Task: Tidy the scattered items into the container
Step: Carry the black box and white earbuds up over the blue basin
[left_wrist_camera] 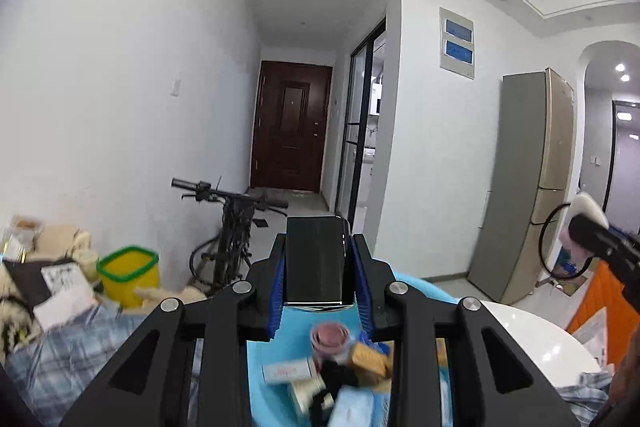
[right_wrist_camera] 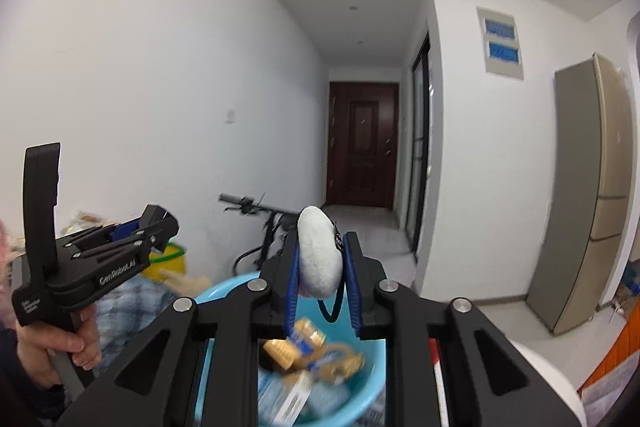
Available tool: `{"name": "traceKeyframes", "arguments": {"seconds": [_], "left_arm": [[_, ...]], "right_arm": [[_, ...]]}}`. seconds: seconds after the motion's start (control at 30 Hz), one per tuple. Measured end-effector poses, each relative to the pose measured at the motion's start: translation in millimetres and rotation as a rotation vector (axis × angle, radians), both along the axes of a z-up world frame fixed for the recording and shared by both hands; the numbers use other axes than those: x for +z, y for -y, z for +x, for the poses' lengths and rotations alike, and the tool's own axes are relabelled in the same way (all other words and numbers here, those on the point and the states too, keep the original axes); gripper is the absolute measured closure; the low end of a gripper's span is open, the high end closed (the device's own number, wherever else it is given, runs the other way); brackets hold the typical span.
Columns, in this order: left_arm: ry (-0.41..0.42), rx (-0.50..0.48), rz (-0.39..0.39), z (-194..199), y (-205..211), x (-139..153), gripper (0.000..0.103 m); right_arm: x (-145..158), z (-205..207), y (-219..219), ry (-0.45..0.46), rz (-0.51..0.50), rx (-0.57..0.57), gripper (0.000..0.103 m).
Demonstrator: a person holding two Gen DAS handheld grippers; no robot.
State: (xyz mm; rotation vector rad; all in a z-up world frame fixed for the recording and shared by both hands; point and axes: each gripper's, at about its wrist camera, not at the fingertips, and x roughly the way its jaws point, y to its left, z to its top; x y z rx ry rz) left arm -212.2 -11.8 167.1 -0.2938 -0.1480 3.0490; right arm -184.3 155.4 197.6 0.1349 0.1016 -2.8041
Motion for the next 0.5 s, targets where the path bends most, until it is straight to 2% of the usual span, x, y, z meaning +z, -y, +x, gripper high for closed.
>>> {"name": "traceKeyframes", "arguments": {"seconds": [0.23,0.33,0.4,0.5], "left_arm": [[-0.033,0.001,-0.004,-34,7,20,0.071],[-0.011,-0.025,-0.007,-41,3,26,0.071],[0.035,-0.034,-0.038,-49,-2,29,0.071],[0.141,-0.044,-0.083,-63,-11,29,0.071]], "right_arm": [[17,-32,9,-0.002,-0.008,0.009,0.084],[20,-42,14,0.032,0.011,0.023,0.084],[20,-54,19,0.113,0.036,0.008,0.084],[15,-78,21,0.299,0.041,0.029,0.084]]}}
